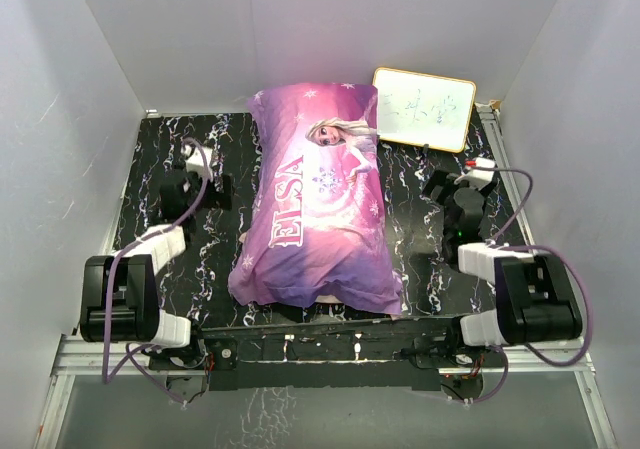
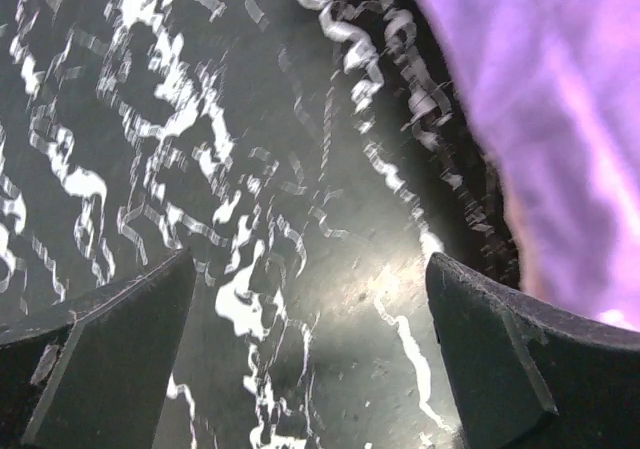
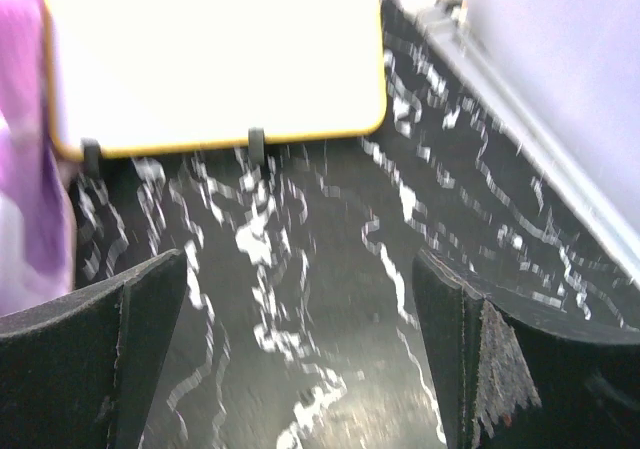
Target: Remove the pillowcase from the pillow
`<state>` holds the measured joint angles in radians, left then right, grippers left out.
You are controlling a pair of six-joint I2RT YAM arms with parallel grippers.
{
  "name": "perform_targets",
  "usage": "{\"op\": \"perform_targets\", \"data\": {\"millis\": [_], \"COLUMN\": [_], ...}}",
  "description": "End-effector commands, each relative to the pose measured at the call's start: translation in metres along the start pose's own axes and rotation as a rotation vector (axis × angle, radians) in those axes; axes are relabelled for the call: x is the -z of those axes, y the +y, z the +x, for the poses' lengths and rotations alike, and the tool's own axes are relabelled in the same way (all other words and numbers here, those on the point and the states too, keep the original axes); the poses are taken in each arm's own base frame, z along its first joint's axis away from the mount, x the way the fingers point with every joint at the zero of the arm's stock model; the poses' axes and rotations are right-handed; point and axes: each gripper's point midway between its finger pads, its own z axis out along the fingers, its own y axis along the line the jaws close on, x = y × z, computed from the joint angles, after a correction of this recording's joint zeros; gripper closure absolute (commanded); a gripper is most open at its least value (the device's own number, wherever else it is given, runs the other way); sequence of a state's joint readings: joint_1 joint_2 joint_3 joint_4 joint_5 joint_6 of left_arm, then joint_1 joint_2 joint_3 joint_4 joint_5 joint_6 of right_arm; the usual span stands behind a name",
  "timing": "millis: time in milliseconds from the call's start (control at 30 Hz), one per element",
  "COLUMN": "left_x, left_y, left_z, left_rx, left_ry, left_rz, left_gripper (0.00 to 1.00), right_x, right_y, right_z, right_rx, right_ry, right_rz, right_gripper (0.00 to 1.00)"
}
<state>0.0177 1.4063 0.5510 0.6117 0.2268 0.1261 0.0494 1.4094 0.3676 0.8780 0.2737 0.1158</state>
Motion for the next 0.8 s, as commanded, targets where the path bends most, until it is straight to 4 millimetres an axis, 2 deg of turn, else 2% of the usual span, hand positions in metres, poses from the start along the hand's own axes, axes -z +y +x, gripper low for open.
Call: {"op": "perform_targets", "data": {"millis": [0, 33, 133, 200, 267, 333, 400, 500, 767], "left_x": [0.021, 0.028, 0.059, 0.08, 0.097, 0.108, 0.11, 0.106, 0.102], "left_y": [-0.046, -0.055, -0.081, -0.094, -0.107, -0.115, -0.116, -0.109, -0.087], "left_z": [-0.043, -0.048, -0.063, -0.072, -0.078, -0.08, -0.082, -0.085, -0.095], "left_rx": [-0.029, -0.029, -0.009, -0.009, -0.013, -0.001, 0.024, 0.024, -0.013], "left_ry": [0.092, 0.109, 0.142, 0.147, 0.149, 0.159, 0.173, 0.193, 0.24], "left_rz": [0.312, 0.366, 0.52, 0.604, 0.687, 0.74, 0.74, 0.701, 0.583], "left_gripper": [0.03, 0.03, 0.03, 0.03, 0.03, 0.03, 0.03, 0.03, 0.03], "right_x": [0.002, 0.003, 0.003, -0.002, -0.005, 0.005, 0.024, 0.056, 0.168], "right_y": [-0.018, -0.018, -0.029, -0.019, 0.014, 0.047, 0.082, 0.12, 0.194], "right_z": [-0.066, -0.08, -0.08, -0.088, -0.092, -0.084, -0.072, -0.049, 0.028], "right_rx": [-0.161, -0.179, -0.36, -0.395, -0.367, -0.351, -0.325, -0.222, -0.077], "right_ry": [-0.137, -0.167, -0.082, -0.027, 0.045, 0.131, 0.181, 0.237, 0.411], "right_rz": [0.135, 0.122, 0.233, 0.142, -0.072, -0.248, -0.361, -0.43, -0.629], "right_gripper": [0.02, 0.02, 0.02, 0.02, 0.01, 0.02, 0.02, 0.02, 0.12]}}
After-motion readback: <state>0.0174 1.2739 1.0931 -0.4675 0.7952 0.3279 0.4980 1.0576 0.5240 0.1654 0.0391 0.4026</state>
